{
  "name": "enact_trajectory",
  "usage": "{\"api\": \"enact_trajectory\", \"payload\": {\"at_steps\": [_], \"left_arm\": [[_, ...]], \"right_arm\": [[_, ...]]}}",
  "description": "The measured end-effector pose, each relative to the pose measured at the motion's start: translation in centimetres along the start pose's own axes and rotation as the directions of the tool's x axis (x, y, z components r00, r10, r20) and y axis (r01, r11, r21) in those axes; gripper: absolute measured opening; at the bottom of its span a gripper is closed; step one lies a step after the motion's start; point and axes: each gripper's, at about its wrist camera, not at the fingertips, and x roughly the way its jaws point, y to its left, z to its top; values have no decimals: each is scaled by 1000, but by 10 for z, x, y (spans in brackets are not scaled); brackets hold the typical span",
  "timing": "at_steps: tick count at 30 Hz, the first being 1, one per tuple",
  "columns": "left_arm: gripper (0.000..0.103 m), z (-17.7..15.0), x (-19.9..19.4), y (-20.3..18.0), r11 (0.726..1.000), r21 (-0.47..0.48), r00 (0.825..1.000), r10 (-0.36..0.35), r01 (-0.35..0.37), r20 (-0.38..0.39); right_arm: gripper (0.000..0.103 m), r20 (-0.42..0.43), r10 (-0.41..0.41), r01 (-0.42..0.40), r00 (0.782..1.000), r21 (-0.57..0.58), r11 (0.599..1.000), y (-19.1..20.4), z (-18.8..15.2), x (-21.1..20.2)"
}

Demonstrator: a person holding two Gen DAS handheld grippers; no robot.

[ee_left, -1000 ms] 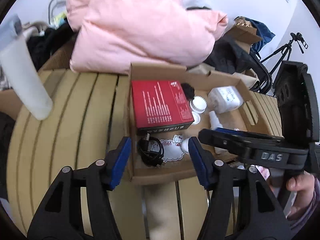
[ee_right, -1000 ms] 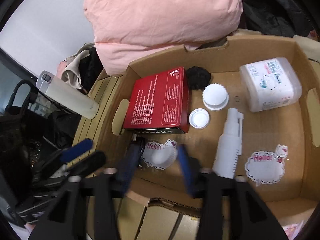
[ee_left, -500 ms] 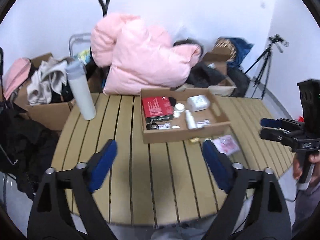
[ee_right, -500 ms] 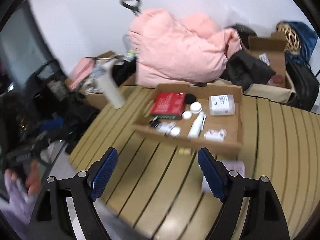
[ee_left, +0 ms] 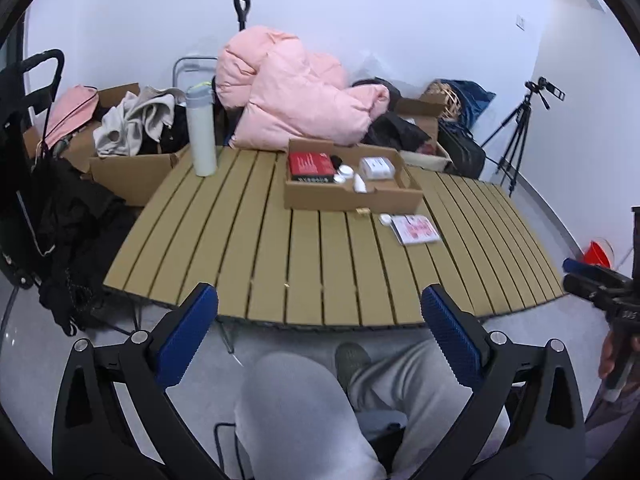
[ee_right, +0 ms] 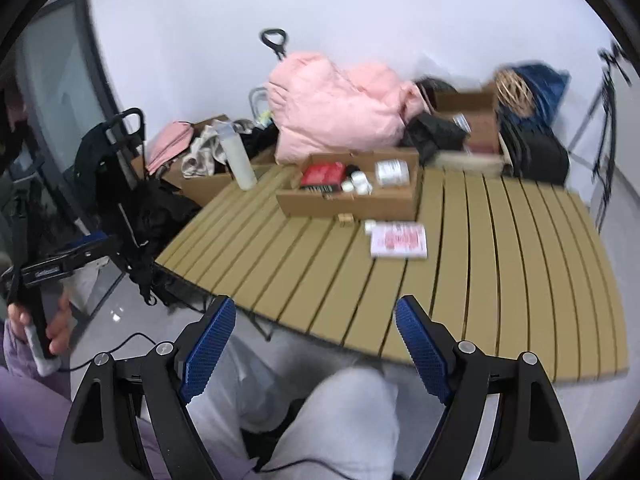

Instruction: Organize objects

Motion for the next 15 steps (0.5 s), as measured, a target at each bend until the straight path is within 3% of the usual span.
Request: {"api": "enact_trajectory", "payload": {"at_steps": [3, 5, 11, 15], "left_arm": [[101, -3, 4, -11, 999, 33, 999, 37, -37, -10], [101, -5, 4, -17, 999, 41, 1000, 25, -25, -9], [101, -4, 28, -27, 998, 57, 999, -13, 16, -37], [101, 7, 76, -25, 998, 41, 995, -33, 37, -99]], "right_arm": [[86, -39, -67, 67, 997, -5, 998, -1, -12, 4], [86, -30, -85, 84, 996, -26, 996, 3, -12, 4], [86, -35, -54, 53, 998, -24, 998, 1, -14, 17], [86, -67, -45, 45, 997, 0, 999, -8, -11, 45]]}}
